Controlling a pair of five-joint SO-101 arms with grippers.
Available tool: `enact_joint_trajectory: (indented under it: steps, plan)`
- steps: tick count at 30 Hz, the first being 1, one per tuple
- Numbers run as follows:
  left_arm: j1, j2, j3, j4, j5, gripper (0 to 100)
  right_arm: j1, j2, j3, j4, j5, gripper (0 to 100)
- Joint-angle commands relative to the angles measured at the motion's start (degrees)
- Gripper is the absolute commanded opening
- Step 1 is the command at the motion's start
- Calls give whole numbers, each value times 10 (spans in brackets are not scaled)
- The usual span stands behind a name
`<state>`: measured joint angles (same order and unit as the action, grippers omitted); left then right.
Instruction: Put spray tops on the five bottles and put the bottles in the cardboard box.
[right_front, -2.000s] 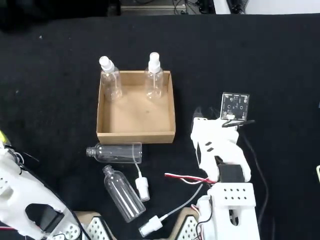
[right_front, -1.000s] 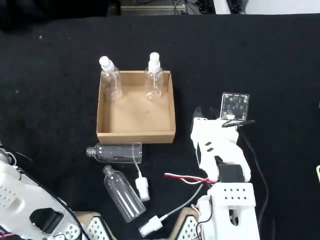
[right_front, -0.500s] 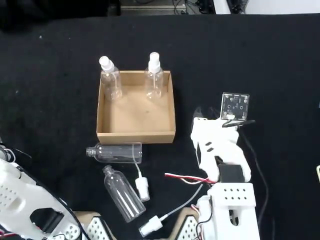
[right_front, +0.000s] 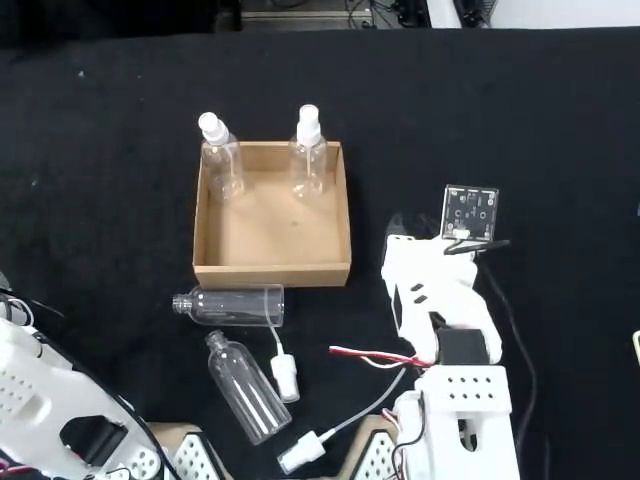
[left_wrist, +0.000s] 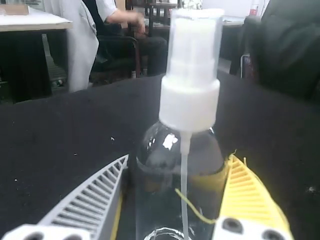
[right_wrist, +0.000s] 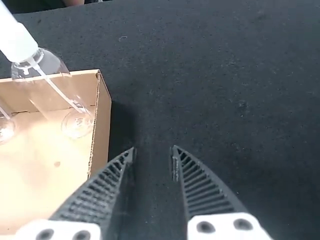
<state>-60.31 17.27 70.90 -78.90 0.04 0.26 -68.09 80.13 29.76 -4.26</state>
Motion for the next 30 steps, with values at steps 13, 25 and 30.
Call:
enact_joint_trajectory:
  steps: [13, 25, 30]
  plan:
    - [7, -35, -7, -91, -1, 269, 10, -18, -3, -17, -4, 81]
    - [6, -32, -28, -9, -1, 271, 10, -18, -3, -17, -4, 81]
    - [7, -34, -36, -9, -1, 270, 11, -18, -3, -17, -4, 81]
